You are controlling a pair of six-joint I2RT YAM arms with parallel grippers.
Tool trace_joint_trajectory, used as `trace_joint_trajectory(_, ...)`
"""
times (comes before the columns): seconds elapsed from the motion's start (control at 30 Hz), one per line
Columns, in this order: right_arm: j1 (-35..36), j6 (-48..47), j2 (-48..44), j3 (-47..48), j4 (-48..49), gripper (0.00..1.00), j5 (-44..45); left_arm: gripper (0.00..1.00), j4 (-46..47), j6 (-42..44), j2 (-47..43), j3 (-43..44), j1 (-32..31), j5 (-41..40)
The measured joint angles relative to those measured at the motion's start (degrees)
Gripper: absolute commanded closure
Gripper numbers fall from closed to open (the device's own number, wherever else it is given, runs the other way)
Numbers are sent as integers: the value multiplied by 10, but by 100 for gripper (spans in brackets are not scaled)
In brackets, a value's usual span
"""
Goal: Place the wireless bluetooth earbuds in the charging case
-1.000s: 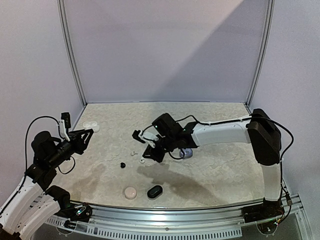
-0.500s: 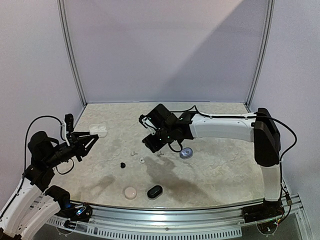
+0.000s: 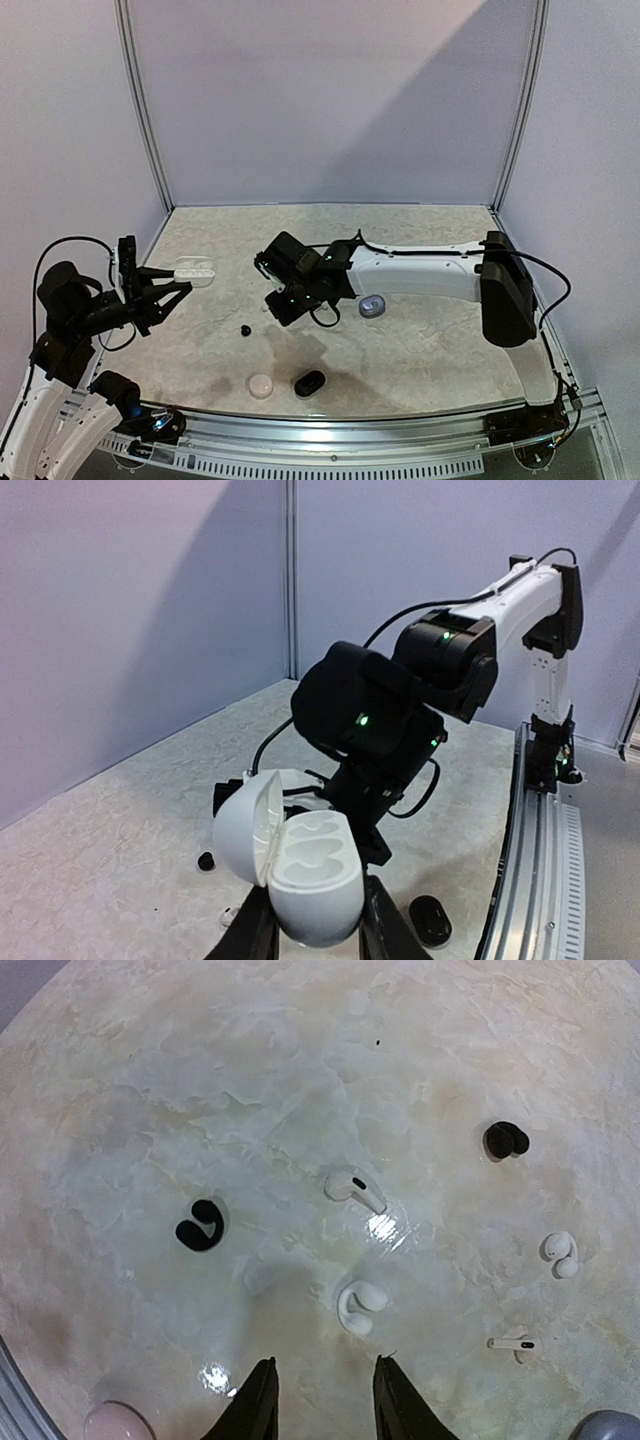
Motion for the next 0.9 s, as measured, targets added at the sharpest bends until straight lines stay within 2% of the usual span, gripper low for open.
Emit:
trace_joint_trajectory(0.1,0,7,37,35,-9,70,2,100,-10,0,-18,0,0,3)
trace_joint_trajectory(0.27,0,9,58,38,-18,70,2,100,-38,54,-38,0,0,32)
trace_joint_trajectory(0.57,0,11,57,19,-12,73,-3,100,-77,143,-30,2,0,134)
trace_joint_trajectory(0.73,0,20,57,10,-7,72,-3,100,-88,161,-2,3,0,176)
trace_joint_trajectory(0.9,0,26,62,31,1,78,-5,100,-94,164,2,3,0,182)
